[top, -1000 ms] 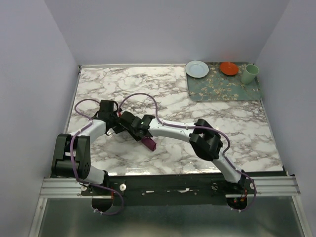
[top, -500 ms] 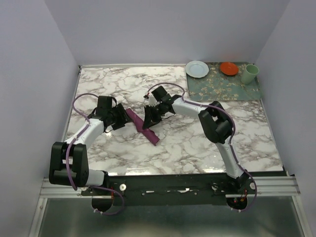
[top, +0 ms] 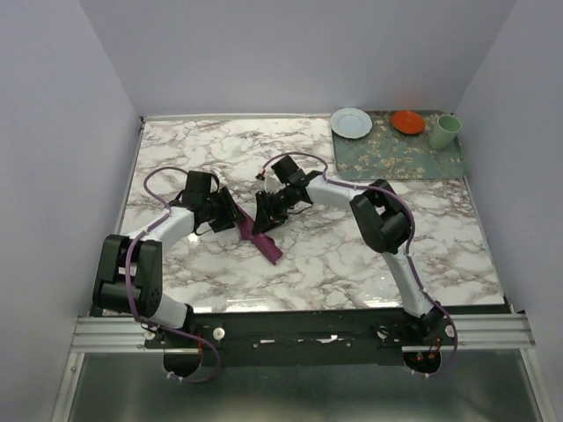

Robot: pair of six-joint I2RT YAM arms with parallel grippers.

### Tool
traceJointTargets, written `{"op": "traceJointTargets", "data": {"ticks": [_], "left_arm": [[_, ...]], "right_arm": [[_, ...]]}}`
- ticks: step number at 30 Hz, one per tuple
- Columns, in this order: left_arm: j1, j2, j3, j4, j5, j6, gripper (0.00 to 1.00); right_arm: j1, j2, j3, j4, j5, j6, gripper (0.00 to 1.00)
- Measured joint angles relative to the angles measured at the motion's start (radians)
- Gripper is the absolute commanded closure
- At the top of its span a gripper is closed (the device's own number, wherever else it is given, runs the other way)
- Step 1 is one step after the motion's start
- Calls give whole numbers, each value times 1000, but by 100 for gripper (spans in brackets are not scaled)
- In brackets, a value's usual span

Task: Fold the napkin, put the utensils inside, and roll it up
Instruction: Roll the napkin with the utensil

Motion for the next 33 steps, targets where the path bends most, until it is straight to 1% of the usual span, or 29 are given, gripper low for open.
{"op": "traceJointTargets", "data": {"ticks": [5,10,12,19,27,28,33], "left_arm": [[0,-44,-5,0,-17,-2,44],[12,-153,-21,-8,-42,10,44],[15,-174,-21,-8,-48,14,44],[23,-181,-41,-24,-48,21,45],[27,-185,-71,-35,-44,21,45],[27,-187,-71,-35,-44,21,45],[28,-206,-72,-36,-45,21,45]], "right_arm": [[1,-8,6,-31,19,-18,50],[8,-23,29,-93,79,-53,46],[8,-24,40,-116,99,-63,45],[20,-36,54,-156,143,-87,36],[51,-45,98,-220,245,-132,33],[56,-45,105,-226,254,-135,30],[79,-45,145,-247,328,-161,26]]}}
